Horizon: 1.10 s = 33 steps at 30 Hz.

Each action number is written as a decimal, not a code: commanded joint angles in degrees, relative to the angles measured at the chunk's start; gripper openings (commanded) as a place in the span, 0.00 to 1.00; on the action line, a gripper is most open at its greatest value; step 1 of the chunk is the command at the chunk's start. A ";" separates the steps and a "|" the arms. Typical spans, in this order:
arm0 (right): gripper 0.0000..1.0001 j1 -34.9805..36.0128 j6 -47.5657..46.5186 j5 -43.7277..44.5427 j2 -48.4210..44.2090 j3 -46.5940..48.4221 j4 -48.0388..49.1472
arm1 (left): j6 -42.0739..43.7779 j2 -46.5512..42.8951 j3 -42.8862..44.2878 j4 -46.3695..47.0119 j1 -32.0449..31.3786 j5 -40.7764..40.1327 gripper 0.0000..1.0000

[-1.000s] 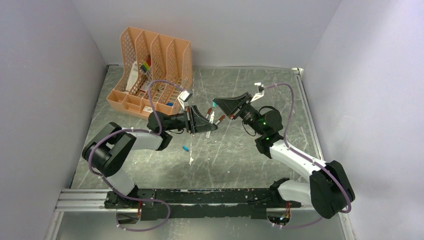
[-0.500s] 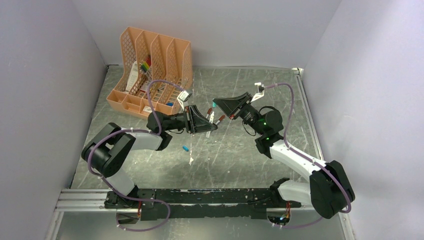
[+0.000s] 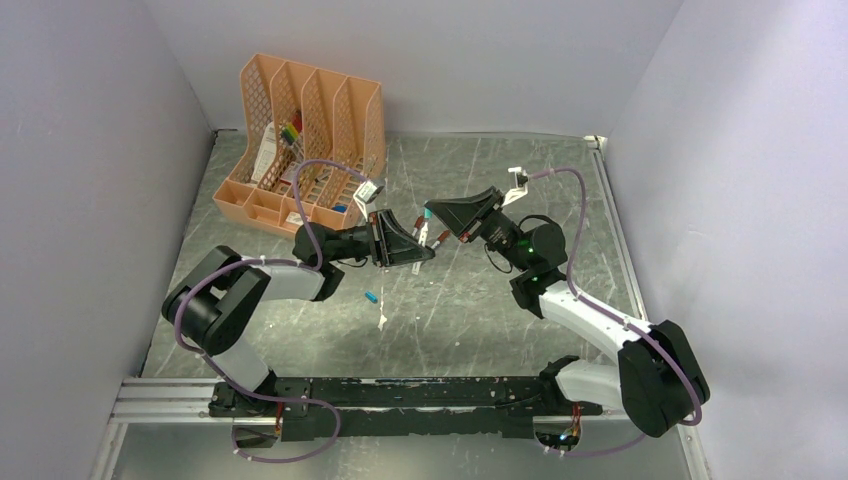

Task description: Insert the pens into the pen caps

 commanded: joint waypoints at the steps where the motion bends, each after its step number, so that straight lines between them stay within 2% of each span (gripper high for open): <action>1: 0.00 -0.40 -0.07 -0.82 -1.10 -0.64 1.05 | 0.64 -1.27 1.42 9.42 -0.61 -0.75 0.07; 8: 0.00 -0.37 -0.82 -0.64 -2.04 -1.24 -0.67 | 0.33 -1.20 1.76 9.91 -0.60 -0.90 0.07; 14: 0.00 -0.36 -2.66 -0.56 -2.54 -0.54 -4.55 | 3.12 -2.72 2.14 6.18 -0.66 -1.18 0.07; 16: 0.00 -0.15 -3.48 -0.36 -3.08 -0.31 -5.92 | 5.37 -3.54 2.43 2.91 -0.69 -1.25 0.07; 26: 0.00 2.09 -10.44 3.80 -6.37 1.65 -19.48 | 24.10 -9.45 6.63 -24.89 -2.30 -4.97 0.07; 30: 0.00 2.83 -11.20 4.64 -7.10 1.27 -20.57 | 26.60 -10.42 7.06 -28.94 -2.50 -7.31 0.07; 33: 0.00 3.32 -11.96 5.44 -7.73 1.25 -21.52 | 25.90 -10.25 6.61 -28.02 -2.55 -8.13 0.07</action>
